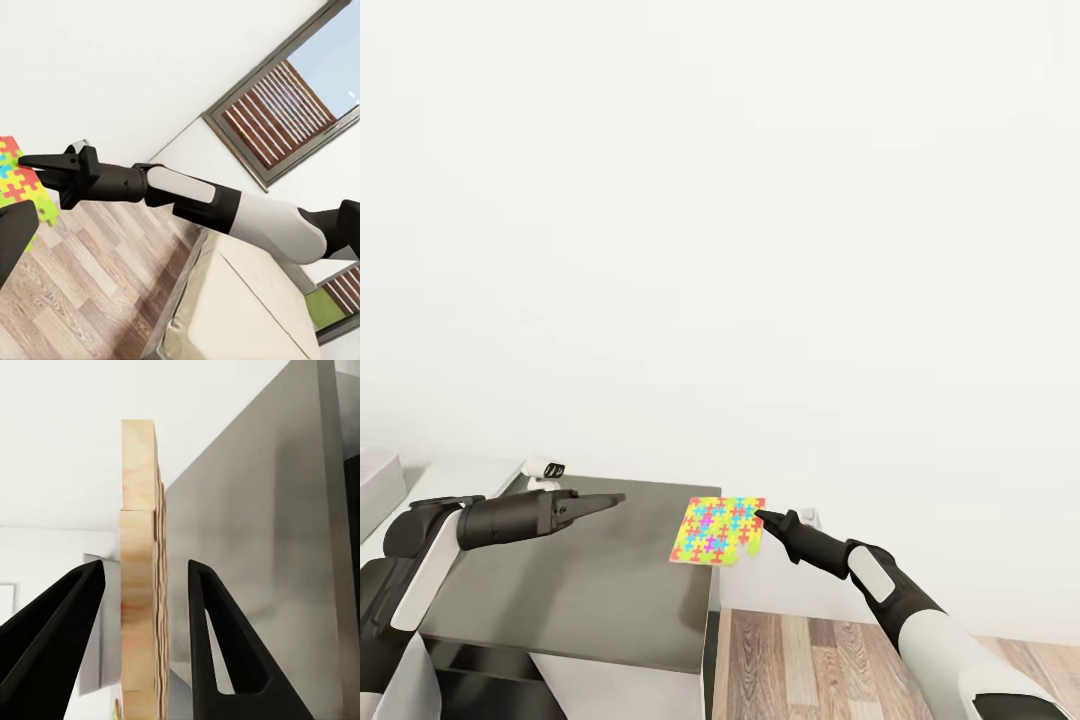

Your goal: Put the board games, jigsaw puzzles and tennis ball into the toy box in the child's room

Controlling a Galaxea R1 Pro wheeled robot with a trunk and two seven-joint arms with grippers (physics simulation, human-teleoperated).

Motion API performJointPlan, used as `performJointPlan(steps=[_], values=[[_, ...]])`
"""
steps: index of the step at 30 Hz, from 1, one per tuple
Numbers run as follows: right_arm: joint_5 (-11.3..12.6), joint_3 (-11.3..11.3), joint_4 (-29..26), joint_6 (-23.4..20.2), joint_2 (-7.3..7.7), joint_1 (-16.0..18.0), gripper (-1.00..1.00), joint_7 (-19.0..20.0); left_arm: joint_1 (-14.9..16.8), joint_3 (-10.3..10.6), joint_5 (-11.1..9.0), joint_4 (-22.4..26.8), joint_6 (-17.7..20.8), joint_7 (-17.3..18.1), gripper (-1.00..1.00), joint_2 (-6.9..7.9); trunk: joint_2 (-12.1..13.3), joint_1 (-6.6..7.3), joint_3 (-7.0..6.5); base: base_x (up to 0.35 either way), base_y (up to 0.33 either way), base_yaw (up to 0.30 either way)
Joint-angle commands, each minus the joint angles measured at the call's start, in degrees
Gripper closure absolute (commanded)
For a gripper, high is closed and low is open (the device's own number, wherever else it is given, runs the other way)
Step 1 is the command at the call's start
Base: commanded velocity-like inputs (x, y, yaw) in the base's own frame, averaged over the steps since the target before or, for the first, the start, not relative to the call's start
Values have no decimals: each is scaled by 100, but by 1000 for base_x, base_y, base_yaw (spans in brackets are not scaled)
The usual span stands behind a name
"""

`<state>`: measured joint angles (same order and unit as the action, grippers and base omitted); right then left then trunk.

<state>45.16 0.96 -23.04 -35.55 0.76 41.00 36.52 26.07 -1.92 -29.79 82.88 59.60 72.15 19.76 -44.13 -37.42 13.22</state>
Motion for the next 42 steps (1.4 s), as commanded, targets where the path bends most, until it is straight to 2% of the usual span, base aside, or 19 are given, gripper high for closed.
performJointPlan(steps=[1,42], values=[[12,10,-2,-35,1,4,100,-6,4,3,-10,0,40,5,-100,1,35,21,-10,0,0,0],[35,10,-23,162,-3,4,100,48,5,34,-10,0,34,-8,-100,1,1680,922,-746,0,0,0]])
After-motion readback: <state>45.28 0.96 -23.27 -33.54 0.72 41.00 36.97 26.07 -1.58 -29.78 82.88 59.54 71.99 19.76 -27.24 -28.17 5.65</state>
